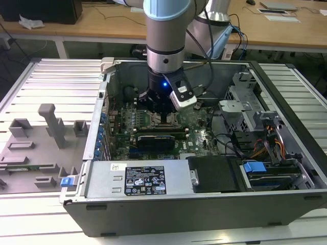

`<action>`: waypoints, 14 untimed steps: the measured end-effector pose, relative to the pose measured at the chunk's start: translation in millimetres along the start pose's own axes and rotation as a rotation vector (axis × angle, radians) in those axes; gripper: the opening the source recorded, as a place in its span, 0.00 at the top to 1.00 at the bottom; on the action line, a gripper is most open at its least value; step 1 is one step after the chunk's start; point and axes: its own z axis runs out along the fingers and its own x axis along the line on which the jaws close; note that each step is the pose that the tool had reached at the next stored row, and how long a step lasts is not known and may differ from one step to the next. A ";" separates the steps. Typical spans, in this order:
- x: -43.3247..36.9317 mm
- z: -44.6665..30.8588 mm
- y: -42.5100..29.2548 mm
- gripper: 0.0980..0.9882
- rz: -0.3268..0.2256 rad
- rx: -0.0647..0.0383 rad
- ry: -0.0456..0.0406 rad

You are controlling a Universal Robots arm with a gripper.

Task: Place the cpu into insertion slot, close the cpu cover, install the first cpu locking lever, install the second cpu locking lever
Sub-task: 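Install the second cpu locking lever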

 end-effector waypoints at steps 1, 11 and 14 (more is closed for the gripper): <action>4.3 0.9 -0.2 0.99 0.000 -0.001 -0.0111; 27.2 7.1 -11.2 0.99 0.002 -0.045 -0.0333; 29.8 8.2 -15.8 0.99 0.005 -0.086 -0.0340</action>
